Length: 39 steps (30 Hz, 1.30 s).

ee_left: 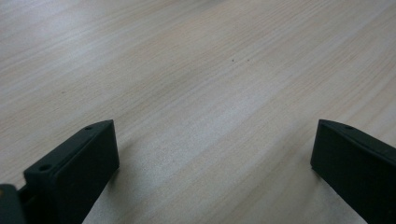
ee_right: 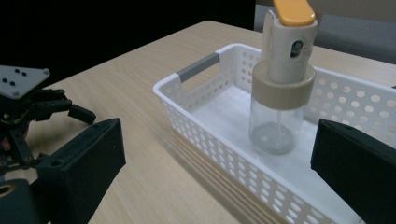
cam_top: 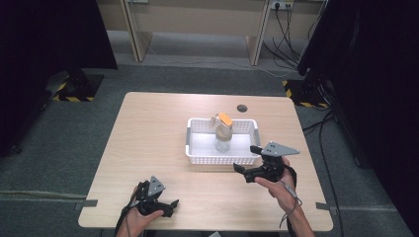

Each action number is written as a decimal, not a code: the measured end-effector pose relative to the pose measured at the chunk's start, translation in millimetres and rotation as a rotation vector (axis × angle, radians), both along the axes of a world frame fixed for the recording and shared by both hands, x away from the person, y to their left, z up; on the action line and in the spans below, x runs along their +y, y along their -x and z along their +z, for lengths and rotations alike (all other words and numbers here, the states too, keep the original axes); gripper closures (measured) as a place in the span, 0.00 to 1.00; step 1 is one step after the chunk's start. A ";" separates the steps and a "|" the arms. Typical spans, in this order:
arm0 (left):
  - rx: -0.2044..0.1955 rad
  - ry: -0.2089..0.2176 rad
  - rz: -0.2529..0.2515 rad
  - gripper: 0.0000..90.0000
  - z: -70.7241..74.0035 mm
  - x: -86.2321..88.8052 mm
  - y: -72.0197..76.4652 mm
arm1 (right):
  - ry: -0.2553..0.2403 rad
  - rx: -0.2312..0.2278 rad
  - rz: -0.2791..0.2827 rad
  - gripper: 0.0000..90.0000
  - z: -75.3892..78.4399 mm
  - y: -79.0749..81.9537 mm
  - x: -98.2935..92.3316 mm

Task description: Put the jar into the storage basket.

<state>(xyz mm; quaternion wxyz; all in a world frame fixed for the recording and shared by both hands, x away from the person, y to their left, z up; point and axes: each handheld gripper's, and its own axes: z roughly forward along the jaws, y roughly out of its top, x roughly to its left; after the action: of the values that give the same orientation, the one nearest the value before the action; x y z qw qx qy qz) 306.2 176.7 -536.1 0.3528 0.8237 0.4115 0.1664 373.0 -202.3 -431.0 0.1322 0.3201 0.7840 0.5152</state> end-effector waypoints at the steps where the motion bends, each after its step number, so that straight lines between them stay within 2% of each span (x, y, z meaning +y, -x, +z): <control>1: 0.000 0.000 0.000 0.00 0.0 0.0 0.0 | 0.003 -0.002 0.002 0.03 -0.7 0.9 0.0; 18: 0.001 0.000 0.003 0.00 0.0 0.3 0.5 | 0.007 0.013 0.006 0.03 -12.3 16.2 -5.2; 28: 0.000 0.000 0.003 0.00 0.0 0.4 0.6 | 0.023 0.037 0.016 0.03 -28.8 26.0 -8.6; 39: 0.001 0.001 0.003 0.00 0.0 0.4 0.7 | 0.024 0.066 -0.003 0.03 -43.1 31.1 -16.5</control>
<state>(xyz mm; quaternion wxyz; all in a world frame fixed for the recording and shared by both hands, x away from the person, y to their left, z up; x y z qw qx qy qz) 305.5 177.1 -536.2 0.3526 0.8230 0.4130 0.1665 341.9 -218.8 -474.2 0.1108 0.3365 0.7935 0.4948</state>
